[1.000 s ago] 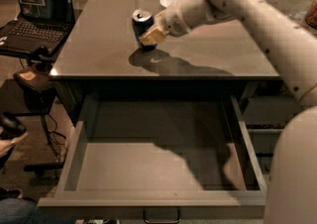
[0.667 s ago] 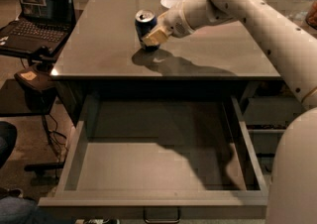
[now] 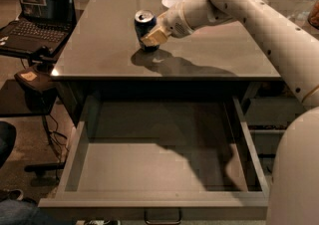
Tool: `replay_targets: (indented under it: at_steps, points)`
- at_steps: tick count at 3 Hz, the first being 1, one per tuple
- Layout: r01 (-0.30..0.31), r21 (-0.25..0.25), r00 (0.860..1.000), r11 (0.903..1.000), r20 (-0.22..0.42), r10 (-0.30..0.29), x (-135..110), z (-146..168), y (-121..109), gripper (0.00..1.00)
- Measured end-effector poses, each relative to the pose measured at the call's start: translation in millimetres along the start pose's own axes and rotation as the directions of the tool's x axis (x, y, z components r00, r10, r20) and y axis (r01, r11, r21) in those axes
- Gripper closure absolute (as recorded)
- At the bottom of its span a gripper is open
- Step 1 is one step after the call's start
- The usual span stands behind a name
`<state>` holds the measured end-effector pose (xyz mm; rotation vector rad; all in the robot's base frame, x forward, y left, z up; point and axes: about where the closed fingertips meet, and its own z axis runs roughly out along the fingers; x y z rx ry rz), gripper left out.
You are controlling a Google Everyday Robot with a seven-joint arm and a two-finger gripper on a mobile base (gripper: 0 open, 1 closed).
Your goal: Pick pepsi can from top drawer and place on counter
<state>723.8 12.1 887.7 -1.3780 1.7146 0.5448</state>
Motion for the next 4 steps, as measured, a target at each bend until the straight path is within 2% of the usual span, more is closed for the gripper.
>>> replay_targets:
  at_steps: [2,3,4]
  points:
    - [0.0,0.0,1.0,1.0,0.0,0.0,0.0,0.1,0.0,0.11]
    - [0.0,0.0,1.0,1.0,0.0,0.0,0.0,0.1,0.1,0.0]
    - [0.0,0.0,1.0,1.0,0.0,0.0,0.0,0.1,0.1,0.0]
